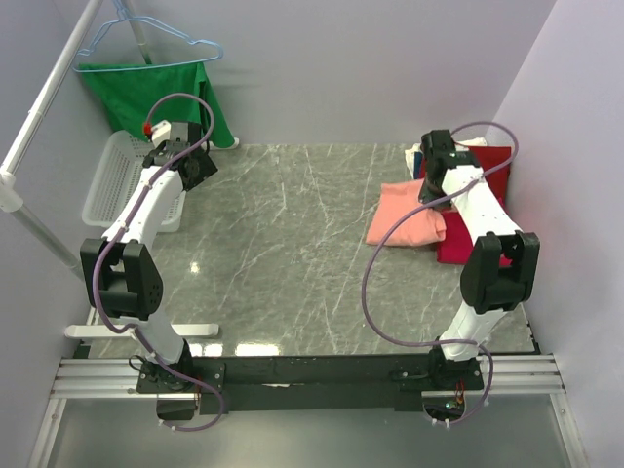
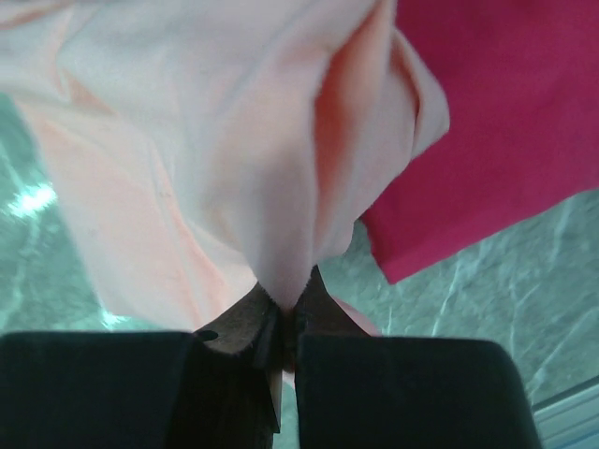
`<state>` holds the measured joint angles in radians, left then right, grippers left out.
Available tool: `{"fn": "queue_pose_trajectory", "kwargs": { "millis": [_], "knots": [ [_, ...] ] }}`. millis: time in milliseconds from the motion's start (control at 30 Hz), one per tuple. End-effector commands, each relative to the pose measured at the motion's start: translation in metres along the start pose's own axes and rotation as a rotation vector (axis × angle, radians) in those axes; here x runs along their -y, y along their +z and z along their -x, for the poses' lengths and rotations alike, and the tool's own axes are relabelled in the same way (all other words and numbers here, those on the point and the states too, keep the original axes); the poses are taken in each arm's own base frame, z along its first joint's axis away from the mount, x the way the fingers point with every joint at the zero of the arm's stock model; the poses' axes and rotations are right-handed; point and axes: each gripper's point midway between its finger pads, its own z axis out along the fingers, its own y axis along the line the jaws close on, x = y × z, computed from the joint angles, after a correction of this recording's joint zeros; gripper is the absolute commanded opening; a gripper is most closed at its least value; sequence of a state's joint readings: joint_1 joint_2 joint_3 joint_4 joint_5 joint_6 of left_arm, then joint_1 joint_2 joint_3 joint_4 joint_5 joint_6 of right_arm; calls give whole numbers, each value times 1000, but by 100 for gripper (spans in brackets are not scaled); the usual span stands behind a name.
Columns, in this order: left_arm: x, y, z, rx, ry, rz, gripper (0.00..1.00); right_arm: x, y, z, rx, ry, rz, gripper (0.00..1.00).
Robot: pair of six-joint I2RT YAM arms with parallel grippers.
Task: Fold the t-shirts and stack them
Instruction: Neatly place the folded tshirt to the corner
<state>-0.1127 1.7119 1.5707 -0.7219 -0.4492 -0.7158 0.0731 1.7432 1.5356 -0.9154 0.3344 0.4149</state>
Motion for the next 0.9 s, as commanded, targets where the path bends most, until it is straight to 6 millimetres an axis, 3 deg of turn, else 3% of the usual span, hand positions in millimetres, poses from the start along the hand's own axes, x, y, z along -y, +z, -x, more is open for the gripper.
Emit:
{"fn": "queue_pose_trajectory", "kwargs": {
  "millis": [0, 167, 467, 733, 867],
  "knots": [
    [7, -14, 14, 34, -7, -52, 93, 27, -36, 50, 149, 47, -66, 0],
    [8, -12, 13, 29, -7, -54, 94, 60, -45, 74, 176, 112, -118, 0],
    [9, -7, 12, 27, -7, -49, 93, 123, -47, 78, 154, 215, -156, 0],
    [13, -3, 10, 15, -1, -49, 93, 162, -32, 75, 128, 272, -348, 0],
    [14, -1, 8, 9, -4, -56, 93, 165, -5, 68, 59, 263, -438, 0]
  ]
}}
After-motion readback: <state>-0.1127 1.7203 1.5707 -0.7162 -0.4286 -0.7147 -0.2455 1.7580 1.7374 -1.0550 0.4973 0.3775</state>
